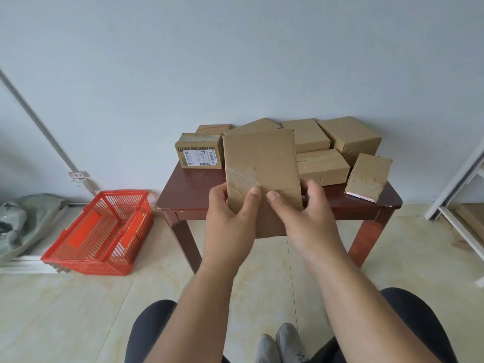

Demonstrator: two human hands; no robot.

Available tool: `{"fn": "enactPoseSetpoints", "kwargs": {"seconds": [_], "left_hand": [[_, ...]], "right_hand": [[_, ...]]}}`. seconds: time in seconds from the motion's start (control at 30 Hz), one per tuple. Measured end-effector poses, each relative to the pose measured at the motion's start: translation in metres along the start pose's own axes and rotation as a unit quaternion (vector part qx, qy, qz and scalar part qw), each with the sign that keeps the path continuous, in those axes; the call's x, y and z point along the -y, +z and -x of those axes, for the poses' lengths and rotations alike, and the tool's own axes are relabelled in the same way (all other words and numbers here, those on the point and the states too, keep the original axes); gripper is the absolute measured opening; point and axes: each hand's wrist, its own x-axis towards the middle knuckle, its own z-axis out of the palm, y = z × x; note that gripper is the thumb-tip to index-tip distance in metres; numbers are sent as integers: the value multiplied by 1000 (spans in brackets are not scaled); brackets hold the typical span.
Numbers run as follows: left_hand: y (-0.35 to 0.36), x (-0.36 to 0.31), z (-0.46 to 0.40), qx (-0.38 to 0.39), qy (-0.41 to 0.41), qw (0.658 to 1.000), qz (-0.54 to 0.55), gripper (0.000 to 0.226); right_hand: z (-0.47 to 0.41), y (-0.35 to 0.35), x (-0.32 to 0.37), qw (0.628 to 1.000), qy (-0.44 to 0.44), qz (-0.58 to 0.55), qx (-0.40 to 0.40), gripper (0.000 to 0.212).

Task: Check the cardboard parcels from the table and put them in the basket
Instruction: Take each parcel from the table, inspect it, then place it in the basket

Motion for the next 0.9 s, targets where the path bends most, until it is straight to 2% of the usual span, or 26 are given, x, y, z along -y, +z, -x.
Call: {"fn": "enactPoseSetpoints", "kwargs": {"seconds": [0.27,0.47,0.53,0.63,0.67,0.77,0.8,0.9], "left_hand": [[4,1,-18,-11,-26,999,-27,39],[6,8,-26,16,-41,998,-54,40],[5,10,-26,30,-42,998,-48,45],[4,9,-25,36,-35,998,-27,63],[3,8,-24,31,-34,999,-22,61],[3,7,-26,10,-22,999,-35,17],[3,6,-26,5,-21,999,-40,11],[3,9,-24,4,-21,999,-35,13]], "right_hand": [[-21,-1,2,999,35,30,17,44],[-36,2,-5,998,43,45,-12,49],[-39,2,-7,998,42,49,-19,52],[-38,4,-7,998,29,63,-10,59],[-36,4,-8,997,21,71,-4,60],[-31,6,-13,996,14,86,20,53],[-29,6,-15,996,19,89,21,52],[-28,8,-13,996,42,83,2,50]]}}
